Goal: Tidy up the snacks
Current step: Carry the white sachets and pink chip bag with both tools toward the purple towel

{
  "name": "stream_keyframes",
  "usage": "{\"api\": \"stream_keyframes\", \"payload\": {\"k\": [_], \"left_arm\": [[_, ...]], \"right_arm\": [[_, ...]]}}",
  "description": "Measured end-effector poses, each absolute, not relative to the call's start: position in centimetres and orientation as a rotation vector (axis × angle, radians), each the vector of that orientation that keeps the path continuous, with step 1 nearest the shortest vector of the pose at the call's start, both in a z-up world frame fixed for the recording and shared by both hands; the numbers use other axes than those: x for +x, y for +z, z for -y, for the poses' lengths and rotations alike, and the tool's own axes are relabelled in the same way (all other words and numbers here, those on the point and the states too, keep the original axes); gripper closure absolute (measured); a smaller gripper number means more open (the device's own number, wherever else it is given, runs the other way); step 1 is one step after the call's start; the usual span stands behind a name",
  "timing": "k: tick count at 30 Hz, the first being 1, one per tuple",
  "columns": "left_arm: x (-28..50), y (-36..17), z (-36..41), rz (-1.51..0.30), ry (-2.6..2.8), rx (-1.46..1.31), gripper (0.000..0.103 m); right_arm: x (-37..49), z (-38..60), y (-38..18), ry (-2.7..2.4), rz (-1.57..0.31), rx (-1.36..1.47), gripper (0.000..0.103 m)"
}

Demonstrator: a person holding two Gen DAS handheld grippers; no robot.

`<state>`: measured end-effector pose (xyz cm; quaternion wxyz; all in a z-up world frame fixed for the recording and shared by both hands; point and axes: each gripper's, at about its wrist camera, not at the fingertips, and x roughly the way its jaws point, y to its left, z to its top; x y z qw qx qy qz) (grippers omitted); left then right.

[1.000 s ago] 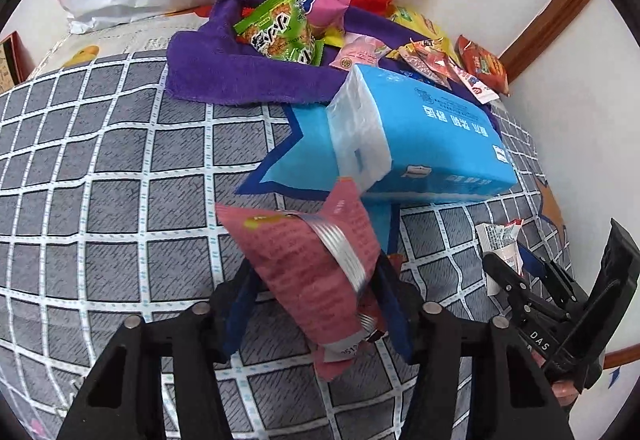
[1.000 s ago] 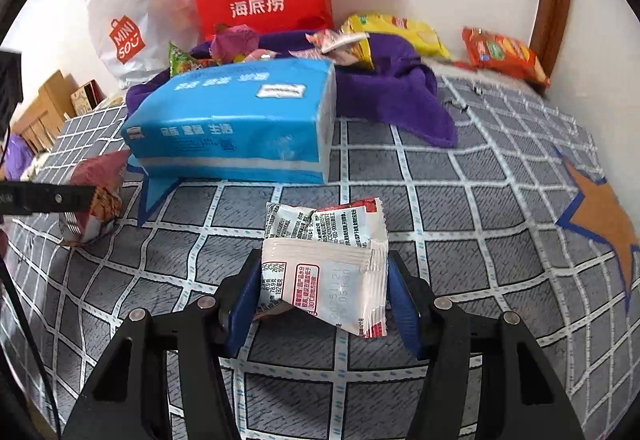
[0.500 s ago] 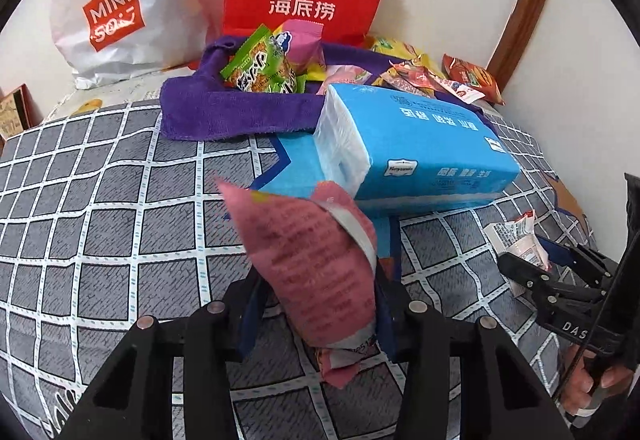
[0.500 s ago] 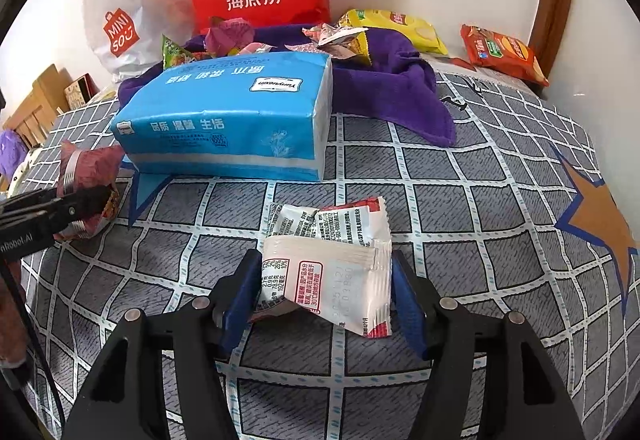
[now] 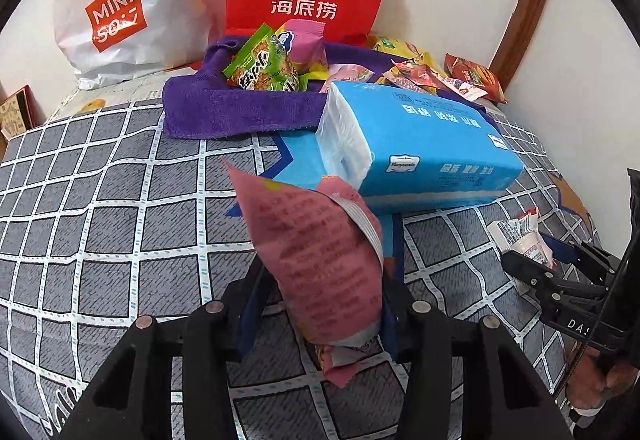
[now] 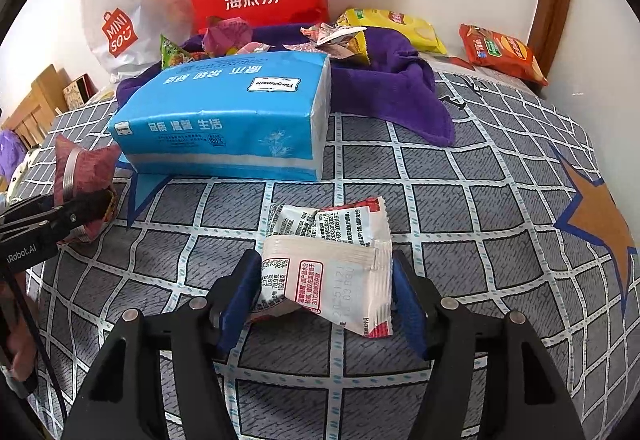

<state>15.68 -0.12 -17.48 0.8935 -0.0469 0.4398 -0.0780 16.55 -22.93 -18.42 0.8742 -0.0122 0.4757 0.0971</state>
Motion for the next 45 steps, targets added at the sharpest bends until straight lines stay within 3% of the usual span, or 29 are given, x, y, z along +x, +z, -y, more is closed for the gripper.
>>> {"api": "stream_keyframes", "payload": {"k": [18, 23, 26, 45], "left_arm": [[15.6, -17.5, 0.4, -0.915, -0.170, -0.079, 0.054], [15.5, -17.4, 0.1, -0.907, -0.170, -0.106, 0.068], [15.5, -17.2, 0.1, -0.911, -0.173, -0.096, 0.070], [13.5, -11.6, -1.5, -0.893, -0.215, -0.144, 0.070]], "right_arm": [[16.7, 23.0, -18.5, 0.193, -0.998, -0.029, 0.035], [16.7, 23.1, -18.5, 0.196, -0.997, -0.025, 0.035], [16.7, 23.4, -18.4, 0.190, -0.993, -0.014, 0.039], [15.4, 21.2, -12.9, 0.259, -0.896, -0.013, 0.043]]}}
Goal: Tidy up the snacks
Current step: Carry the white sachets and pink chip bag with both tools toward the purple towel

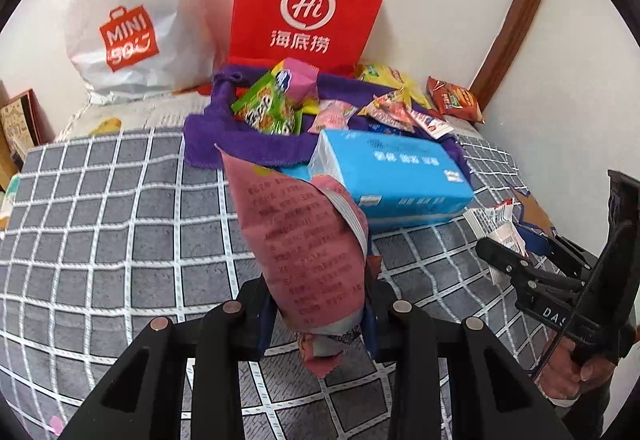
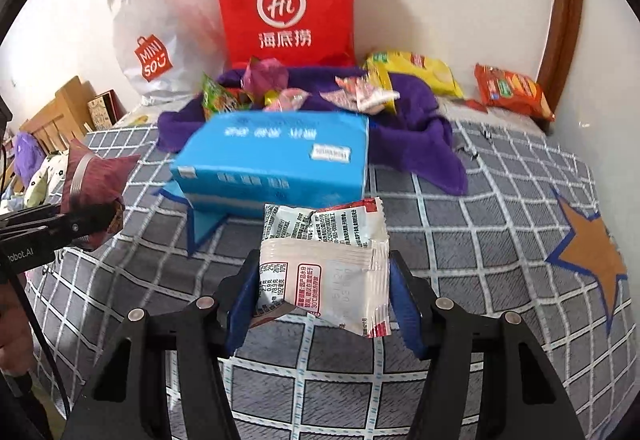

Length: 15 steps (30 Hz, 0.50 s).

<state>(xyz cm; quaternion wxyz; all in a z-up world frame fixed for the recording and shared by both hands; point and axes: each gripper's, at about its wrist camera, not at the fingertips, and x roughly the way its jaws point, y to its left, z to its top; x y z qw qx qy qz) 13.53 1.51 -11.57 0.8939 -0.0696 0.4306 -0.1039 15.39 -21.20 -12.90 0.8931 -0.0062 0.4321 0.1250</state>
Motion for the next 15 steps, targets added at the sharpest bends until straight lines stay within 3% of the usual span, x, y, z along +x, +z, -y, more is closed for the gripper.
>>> {"api": "stream_keyframes", "payload": {"k": [15], "left_arm": [[15.1, -5.6, -1.3, -0.815, -0.247, -0.156, 0.070]], "right_arm": [[17.4, 22.4, -6.3, 0.225, -0.798, 0.029, 0.043]]}}
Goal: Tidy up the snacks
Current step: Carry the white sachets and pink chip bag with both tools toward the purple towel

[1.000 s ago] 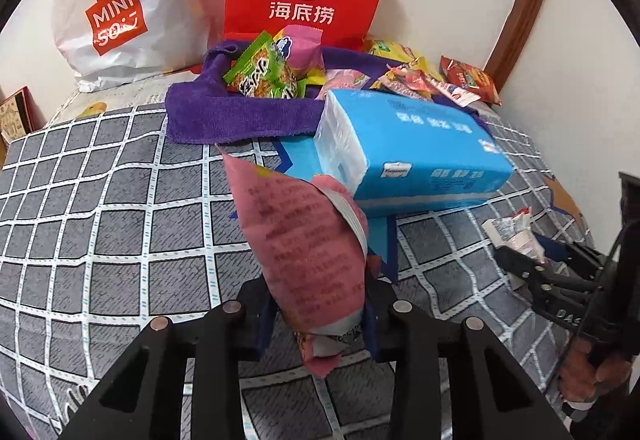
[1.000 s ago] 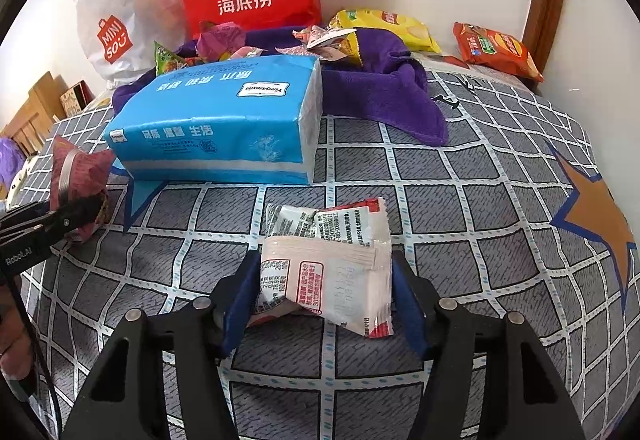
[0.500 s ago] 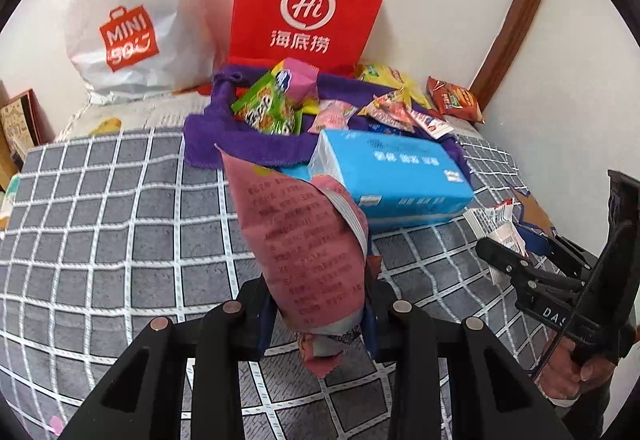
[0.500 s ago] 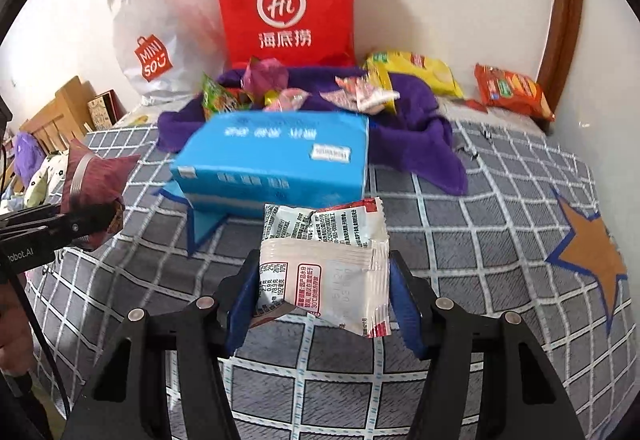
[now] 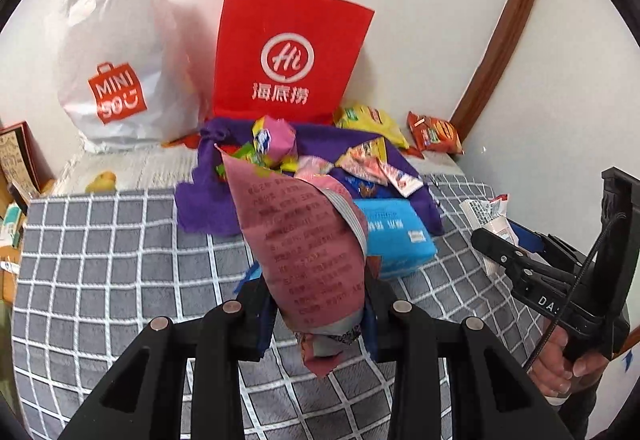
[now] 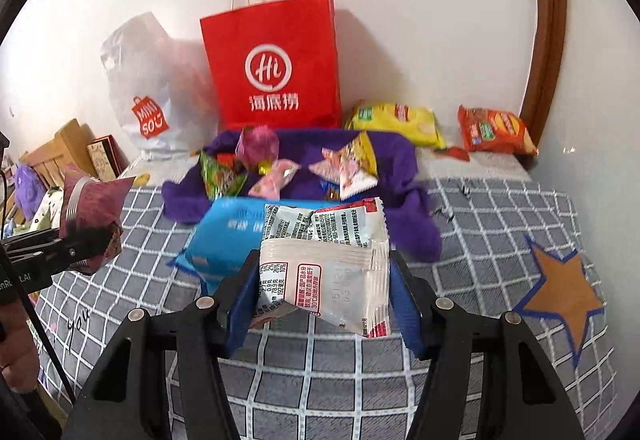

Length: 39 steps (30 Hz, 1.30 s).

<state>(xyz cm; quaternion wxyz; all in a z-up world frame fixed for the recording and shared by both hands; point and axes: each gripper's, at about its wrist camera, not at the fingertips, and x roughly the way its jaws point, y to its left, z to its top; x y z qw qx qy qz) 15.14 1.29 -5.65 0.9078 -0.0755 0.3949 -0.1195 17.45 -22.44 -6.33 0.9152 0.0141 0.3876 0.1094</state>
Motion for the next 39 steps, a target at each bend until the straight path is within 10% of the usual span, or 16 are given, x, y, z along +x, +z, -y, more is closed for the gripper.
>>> {"api": "stream_keyframes", "payload": {"k": [39], "left_arm": [[21.3, -0.9, -2.2, -0.787, -0.231, -0.148, 0.070]], "right_arm": [[25.0, 20.9, -0.7, 0.244, -0.724, 0.034, 0.043]]}}
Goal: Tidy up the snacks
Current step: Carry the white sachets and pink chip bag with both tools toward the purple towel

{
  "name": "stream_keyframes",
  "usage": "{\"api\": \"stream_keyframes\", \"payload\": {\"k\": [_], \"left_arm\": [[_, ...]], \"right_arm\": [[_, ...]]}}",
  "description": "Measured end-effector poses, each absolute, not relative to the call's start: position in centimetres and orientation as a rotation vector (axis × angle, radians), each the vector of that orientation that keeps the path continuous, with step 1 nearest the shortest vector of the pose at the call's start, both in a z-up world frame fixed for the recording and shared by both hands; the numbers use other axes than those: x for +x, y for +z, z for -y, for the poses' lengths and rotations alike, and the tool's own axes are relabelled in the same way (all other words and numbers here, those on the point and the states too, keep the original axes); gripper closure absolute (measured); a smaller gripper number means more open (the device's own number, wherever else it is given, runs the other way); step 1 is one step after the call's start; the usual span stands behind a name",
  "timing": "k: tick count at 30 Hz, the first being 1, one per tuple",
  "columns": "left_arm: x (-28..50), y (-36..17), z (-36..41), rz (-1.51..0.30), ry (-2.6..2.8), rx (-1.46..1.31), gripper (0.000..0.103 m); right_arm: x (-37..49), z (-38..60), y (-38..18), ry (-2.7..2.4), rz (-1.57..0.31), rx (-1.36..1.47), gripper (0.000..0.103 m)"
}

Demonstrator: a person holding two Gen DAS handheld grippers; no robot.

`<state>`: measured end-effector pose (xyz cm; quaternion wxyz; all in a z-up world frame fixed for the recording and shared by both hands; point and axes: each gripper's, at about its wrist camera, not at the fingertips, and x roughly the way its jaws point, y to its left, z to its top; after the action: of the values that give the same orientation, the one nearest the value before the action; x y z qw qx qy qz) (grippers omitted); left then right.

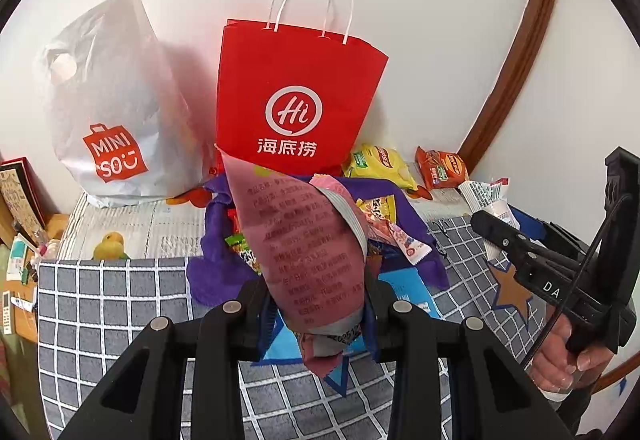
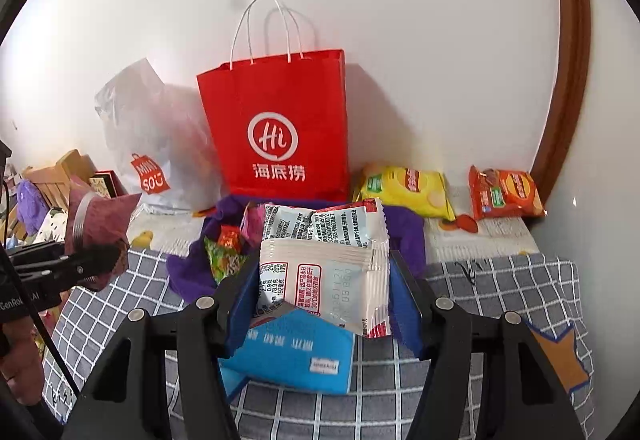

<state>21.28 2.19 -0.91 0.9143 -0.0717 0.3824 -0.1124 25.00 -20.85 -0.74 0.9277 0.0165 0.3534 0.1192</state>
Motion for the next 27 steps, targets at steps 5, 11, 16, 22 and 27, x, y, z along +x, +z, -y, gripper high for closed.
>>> {"api": "stream_keyframes", "payload": {"k": [5, 11, 16, 22, 27], "left_arm": [[22.3, -0.8, -2.2, -0.785, -0.229, -0.146, 0.070], [23.5, -0.8, -1.9, -0.787, -0.228, -0.135, 0.070], [24.4, -0.7, -1.9, -0.788, -0.223, -0.131, 0.070], [25.3, -0.2, -2.1, -0.782, -0.213, -0.129, 0.070], [25.9, 0.0, -2.3, -0.775, -0.207, -0.128, 0.070]], "right_arm": [[26.2, 20.4, -0.6, 0.250, -0.720, 0.028, 0.043], [27.4, 20.2, -0.8, 0.255, -0.724, 0.025, 0.043], [28.2, 20.4, -0.6, 0.250, -0.718, 0.029, 0.043], [29.3, 20.7, -0.4, 0.251, -0.715, 0.042, 0.043], [30.1, 20.6, -0.2, 0.254, -0.707, 0.043, 0.043]]}}
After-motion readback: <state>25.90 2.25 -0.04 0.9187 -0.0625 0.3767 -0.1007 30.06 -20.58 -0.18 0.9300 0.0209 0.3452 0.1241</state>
